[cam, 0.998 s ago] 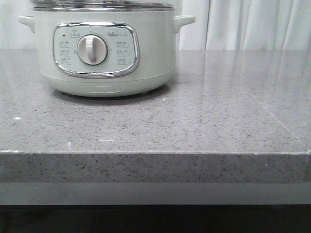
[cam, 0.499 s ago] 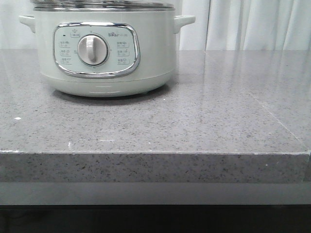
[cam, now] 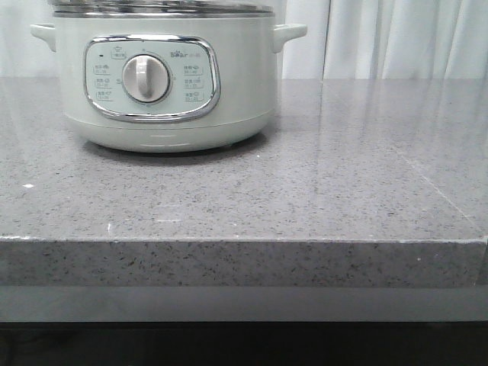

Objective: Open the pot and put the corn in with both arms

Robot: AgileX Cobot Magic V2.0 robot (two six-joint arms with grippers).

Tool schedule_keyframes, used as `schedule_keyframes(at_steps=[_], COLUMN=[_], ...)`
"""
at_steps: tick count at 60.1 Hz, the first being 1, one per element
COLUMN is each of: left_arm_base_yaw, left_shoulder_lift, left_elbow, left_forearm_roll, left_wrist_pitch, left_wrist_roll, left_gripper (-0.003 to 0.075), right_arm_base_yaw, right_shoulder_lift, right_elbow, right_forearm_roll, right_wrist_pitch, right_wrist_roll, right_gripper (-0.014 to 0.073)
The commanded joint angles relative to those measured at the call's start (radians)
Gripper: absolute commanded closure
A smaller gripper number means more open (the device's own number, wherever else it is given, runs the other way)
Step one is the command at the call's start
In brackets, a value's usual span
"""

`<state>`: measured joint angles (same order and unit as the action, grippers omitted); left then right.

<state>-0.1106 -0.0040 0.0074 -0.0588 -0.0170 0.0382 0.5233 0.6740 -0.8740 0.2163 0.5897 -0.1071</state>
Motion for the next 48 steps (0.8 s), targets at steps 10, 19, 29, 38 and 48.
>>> schedule_keyframes(at_steps=[10,19,29,38,48], left_arm_base_yaw=[0.001,0.001,0.001,0.001,0.001], left_shoulder_lift=[-0.016,-0.016,-0.016,-0.016,-0.016], left_elbow=[0.004,0.004,0.004,0.004,0.004], left_forearm_roll=[-0.006,-0.006,-0.006,-0.006,-0.006], left_wrist_pitch=[-0.082,-0.082,-0.082,-0.082,-0.082], left_wrist_roll=[-0.011,-0.011,-0.011,-0.011,-0.011], left_gripper=[0.0741,0.0741,0.0741,0.0741,0.0741], right_arm_base_yaw=[-0.003,-0.084,-0.223,-0.327,-0.408], right_shoulder_lift=[-0.007,-0.092,-0.288,-0.468,-0.602], right_elbow=[-0.017,0.076,0.303,0.531,0.713], right_forearm_roll=[0.001,-0.012,-0.012,-0.012,-0.012], right_wrist_pitch=[-0.075,-0.159,-0.338,-0.478,-0.559], right_wrist_roll=[-0.004,-0.005,-0.005,-0.005,-0.005], right_gripper=[0.0661,0.0661,0.0661,0.0661,0.0661])
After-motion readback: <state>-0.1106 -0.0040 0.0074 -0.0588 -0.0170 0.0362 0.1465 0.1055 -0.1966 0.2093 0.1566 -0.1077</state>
